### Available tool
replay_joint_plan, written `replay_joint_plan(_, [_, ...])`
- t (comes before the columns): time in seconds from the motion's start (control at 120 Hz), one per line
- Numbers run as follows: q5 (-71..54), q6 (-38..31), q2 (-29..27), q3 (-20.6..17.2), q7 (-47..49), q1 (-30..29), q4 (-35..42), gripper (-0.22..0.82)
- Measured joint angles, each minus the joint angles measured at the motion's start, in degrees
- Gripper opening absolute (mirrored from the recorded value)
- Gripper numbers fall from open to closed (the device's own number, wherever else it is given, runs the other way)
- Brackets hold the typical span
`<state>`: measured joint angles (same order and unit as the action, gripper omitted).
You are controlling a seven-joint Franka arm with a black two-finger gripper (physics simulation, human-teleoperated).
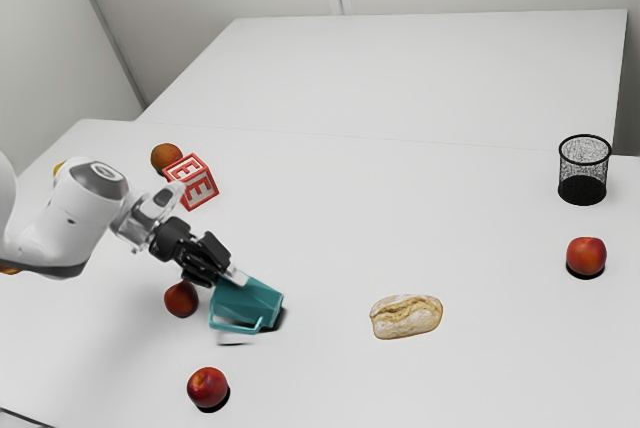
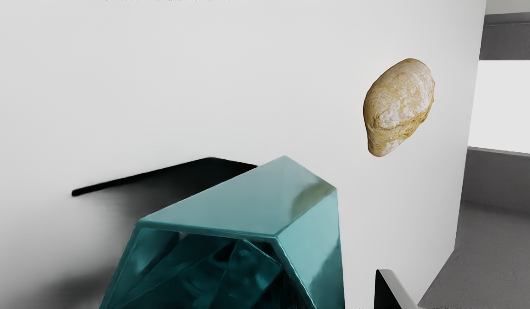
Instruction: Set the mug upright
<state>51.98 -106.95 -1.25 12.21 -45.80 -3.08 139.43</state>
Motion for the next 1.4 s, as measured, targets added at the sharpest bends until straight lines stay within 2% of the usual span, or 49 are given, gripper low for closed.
replay_joint_plan(0.092, [0.08,0.78,-0.24,0.0,-0.94,-0.16,-0.09,-0.06])
replay_joint_plan(0.208, [0.15,1.65,-0.65,0.0,-1.95,-0.37,-0.1,-0.12])
replay_joint_plan(0.425, [0.19,2.37,-2.43,0.0,-3.19,-0.29,-0.28,-0.16])
replay_joint_plan(0.567, [-2.5,2.51,-3.49,-0.45,-2.6,-0.15,-5.04,-0.17])
replay_joint_plan(0.742, [-16.94,1.31,-3.47,-4.15,1.31,-0.36,-14.23,-0.18])
replay_joint_plan(0.908, [-30.85,-0.98,-3.19,-8.56,6.88,-0.17,-18.68,-0.18])
replay_joint_plan(1.183, [-43.2,-6.59,-2.86,-12.16,16.28,-0.12,-18.97,-0.18])
replay_joint_plan(1.4, [-47.76,-12.88,-1.04,-13.92,22.17,0.19,-17.07,-0.18])
